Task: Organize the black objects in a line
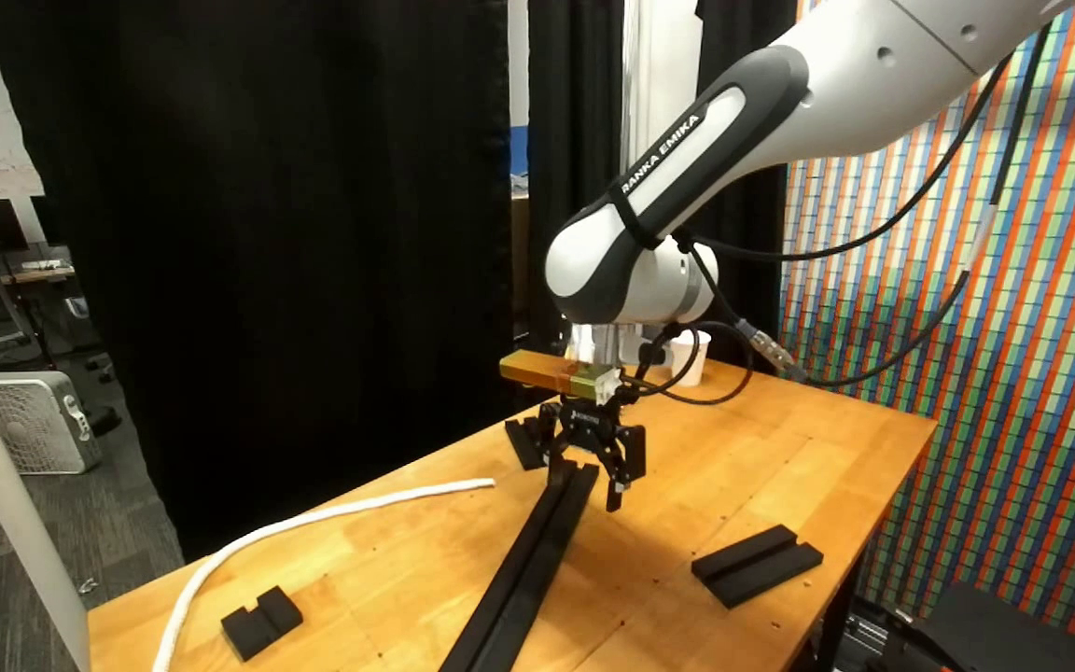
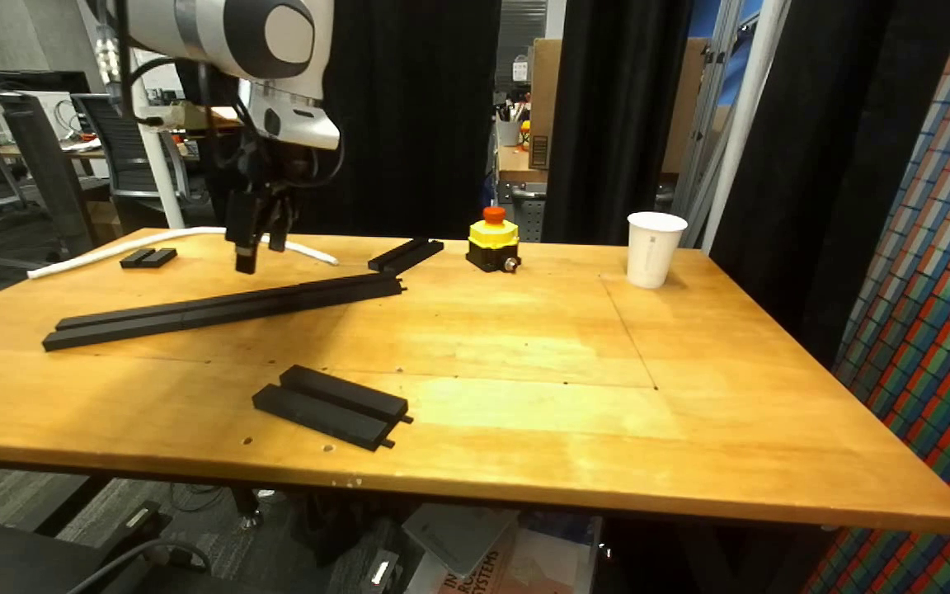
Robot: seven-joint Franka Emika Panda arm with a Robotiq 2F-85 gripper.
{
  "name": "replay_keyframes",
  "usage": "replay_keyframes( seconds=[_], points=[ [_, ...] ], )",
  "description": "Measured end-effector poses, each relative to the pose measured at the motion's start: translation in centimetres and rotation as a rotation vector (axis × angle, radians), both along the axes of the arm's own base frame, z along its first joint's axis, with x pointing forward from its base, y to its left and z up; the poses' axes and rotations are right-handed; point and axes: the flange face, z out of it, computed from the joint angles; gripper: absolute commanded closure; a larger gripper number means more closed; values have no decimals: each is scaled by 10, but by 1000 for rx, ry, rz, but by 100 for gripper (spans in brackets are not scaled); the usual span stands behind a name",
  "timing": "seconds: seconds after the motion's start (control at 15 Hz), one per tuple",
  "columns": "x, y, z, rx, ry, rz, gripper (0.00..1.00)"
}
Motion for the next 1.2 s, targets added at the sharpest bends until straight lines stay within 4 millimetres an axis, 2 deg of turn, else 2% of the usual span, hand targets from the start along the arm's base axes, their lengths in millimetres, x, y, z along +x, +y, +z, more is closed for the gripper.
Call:
replay_keyframes(
  seconds=[0.4, 0.8, 1.0, 1.2],
  points=[
    [-62, 0, -36, -6, 57, -303, 0],
    [-105, -35, -61, -58, -31, -415, 0],
    [-121, -50, -64, -89, -64, -400, 0],
    [-117, -60, -59, -123, -95, -347, 0]
  ],
)
